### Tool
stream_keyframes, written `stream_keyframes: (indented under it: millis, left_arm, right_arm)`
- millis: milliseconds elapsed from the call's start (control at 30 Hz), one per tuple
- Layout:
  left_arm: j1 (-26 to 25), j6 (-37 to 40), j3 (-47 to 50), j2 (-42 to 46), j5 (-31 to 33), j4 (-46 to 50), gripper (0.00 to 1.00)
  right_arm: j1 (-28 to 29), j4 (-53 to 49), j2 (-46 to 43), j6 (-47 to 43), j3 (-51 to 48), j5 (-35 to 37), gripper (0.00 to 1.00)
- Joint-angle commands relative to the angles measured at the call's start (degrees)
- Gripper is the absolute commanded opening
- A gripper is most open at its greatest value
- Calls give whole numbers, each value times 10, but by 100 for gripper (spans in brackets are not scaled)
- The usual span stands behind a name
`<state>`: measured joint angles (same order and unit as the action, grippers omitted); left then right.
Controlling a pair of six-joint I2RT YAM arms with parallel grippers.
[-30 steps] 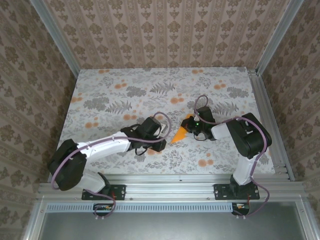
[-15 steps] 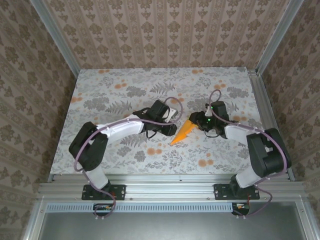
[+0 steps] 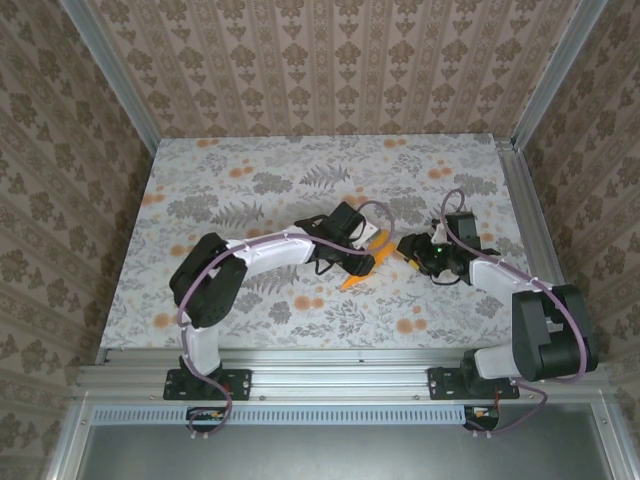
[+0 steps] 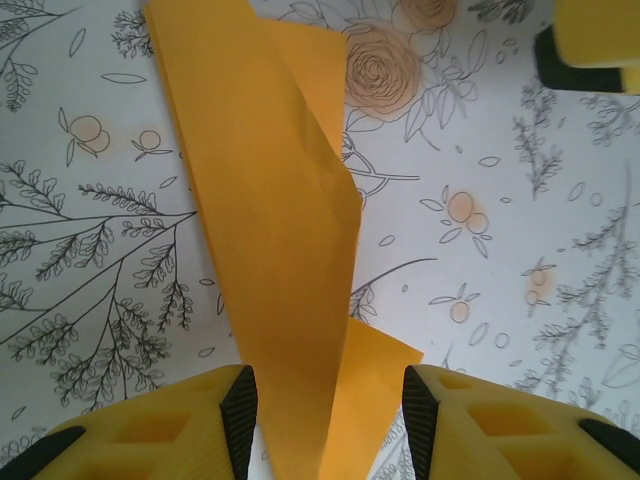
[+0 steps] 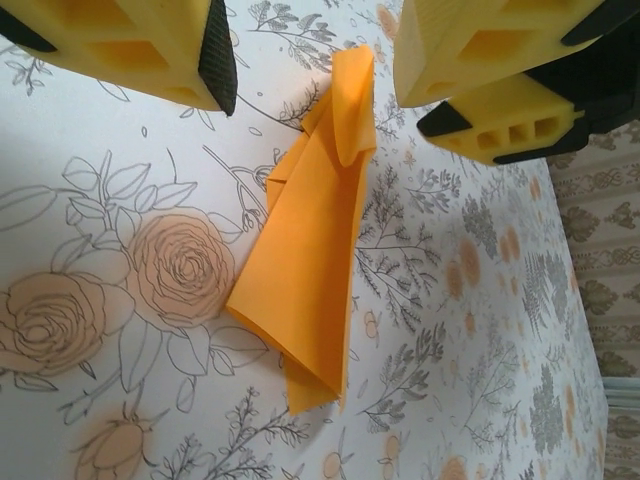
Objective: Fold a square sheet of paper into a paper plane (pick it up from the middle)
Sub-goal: Turn over a paper plane at the center of the table.
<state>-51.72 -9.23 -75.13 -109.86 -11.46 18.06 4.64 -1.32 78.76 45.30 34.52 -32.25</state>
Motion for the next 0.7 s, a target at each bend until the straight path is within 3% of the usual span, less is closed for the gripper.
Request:
stream_keyframes:
  millis: [0,367,667]
  left_arm:
    - [1,21,-22,-27,48,37,46]
    - [-2,25,-40,-52,67,54,40]
    - [-22,47,-17,-3,69,59,46]
  right_arm:
    - [-3,-21,-17,-5,-8,-16,49]
    - [-4,-21,-20,-5,-16,-20,50]
    - [-3,-12,-12,-6,-15,-23,50]
